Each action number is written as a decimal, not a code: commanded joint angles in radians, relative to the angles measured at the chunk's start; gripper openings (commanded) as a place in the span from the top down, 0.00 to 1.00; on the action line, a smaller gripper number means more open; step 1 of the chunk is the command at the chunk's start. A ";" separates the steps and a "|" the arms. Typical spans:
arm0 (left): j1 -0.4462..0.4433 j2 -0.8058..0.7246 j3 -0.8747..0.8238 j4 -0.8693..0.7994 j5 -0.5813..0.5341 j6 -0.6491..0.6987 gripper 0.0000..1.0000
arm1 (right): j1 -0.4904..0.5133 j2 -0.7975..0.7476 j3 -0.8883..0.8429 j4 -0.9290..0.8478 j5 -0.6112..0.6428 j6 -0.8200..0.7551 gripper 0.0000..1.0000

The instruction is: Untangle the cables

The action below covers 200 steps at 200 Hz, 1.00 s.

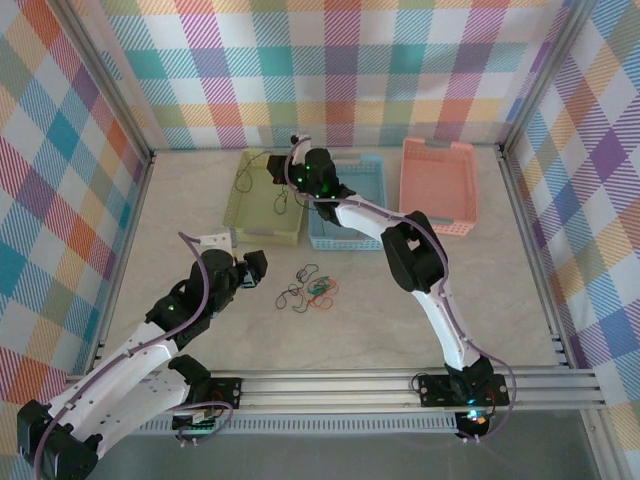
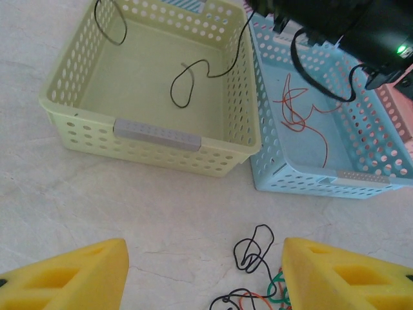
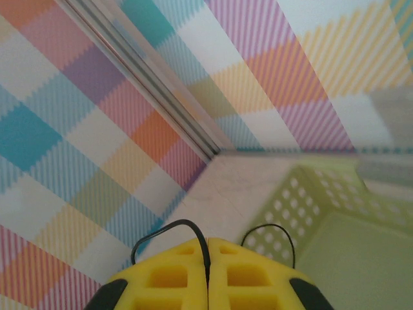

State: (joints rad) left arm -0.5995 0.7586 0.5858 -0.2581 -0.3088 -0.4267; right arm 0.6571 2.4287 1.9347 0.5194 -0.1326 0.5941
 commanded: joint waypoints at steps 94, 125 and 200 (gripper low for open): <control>0.008 0.015 0.005 0.010 0.011 0.002 0.34 | -0.015 -0.399 -0.350 -0.053 -0.009 -0.324 0.51; 0.007 0.035 0.009 0.014 0.036 -0.002 0.33 | -0.037 -0.641 -0.665 0.025 -0.070 -0.480 0.51; 0.008 0.125 0.055 0.018 0.200 0.005 0.32 | -0.035 -1.041 -1.105 -0.301 -0.356 -0.812 0.53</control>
State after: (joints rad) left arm -0.5987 0.8822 0.6006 -0.2577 -0.1776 -0.4267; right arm 0.6159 1.4673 0.9066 0.3737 -0.3462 -0.0540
